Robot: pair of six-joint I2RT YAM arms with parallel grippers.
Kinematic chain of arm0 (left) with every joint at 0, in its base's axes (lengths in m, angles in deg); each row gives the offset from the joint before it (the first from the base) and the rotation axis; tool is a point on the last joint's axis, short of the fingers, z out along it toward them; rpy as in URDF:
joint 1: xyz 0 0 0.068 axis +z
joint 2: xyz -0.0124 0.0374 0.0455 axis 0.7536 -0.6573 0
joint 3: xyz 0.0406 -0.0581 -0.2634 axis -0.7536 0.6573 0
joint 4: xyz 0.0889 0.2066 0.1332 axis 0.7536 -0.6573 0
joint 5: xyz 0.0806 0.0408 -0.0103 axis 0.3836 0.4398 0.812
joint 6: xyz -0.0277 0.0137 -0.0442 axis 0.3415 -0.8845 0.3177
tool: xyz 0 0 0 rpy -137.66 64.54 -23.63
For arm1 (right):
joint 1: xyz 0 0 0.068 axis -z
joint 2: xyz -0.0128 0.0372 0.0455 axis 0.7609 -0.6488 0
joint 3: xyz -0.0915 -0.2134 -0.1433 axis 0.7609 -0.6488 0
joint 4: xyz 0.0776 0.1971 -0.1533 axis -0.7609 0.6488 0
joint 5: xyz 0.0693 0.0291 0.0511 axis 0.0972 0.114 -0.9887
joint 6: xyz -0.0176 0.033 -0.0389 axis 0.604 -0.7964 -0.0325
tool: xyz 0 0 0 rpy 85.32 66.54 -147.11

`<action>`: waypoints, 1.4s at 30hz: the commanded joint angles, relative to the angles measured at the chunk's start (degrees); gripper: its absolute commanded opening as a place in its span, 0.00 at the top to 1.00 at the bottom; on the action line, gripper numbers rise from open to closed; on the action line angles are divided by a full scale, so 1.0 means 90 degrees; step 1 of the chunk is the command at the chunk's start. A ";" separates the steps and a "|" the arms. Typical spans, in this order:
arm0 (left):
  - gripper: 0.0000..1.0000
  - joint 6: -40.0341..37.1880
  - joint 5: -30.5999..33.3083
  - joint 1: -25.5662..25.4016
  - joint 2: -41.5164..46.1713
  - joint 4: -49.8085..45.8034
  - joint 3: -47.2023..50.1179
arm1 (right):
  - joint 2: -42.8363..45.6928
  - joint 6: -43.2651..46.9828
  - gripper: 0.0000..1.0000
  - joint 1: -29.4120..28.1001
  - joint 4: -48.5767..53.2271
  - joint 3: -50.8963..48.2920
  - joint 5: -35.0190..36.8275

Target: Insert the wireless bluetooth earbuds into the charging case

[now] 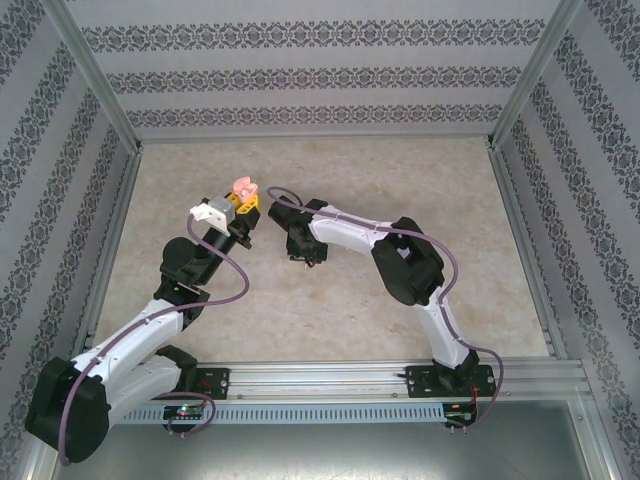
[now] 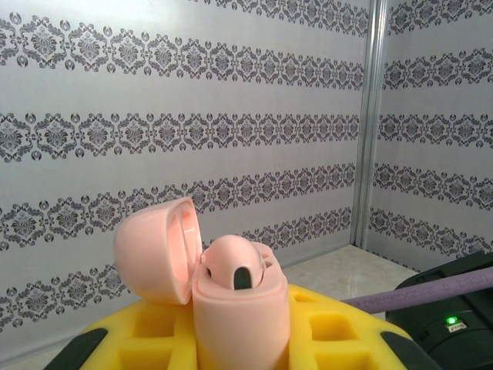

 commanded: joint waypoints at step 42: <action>1.00 0.0190 -0.0225 0.0144 0.0111 0.0240 -0.0042 | 0.0287 -0.0331 0.81 -0.0241 -0.0090 -0.0506 0.0345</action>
